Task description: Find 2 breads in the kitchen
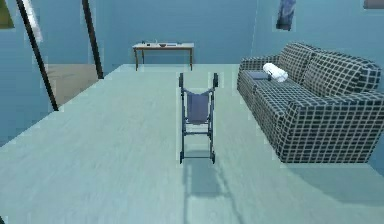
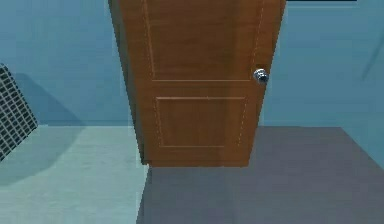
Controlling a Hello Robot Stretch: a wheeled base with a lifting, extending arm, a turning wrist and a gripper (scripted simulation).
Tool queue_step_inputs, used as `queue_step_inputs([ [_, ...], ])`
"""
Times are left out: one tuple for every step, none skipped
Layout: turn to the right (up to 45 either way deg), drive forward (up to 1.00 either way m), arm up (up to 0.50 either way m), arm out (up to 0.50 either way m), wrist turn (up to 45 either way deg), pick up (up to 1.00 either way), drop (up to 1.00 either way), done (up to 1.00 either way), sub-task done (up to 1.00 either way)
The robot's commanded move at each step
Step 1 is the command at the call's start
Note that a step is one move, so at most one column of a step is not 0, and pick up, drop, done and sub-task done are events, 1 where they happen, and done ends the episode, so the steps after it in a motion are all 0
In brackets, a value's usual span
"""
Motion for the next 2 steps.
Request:
queue_step_inputs([
  [0.0, 0.6, 0.0, 0.0, 0.0, 0.0, 0.0, 0.0, 0.0],
  [-42.0, 0.0, 0.0, 0.0, 0.0, 0.0, 0.0, 0.0, 0.0],
])
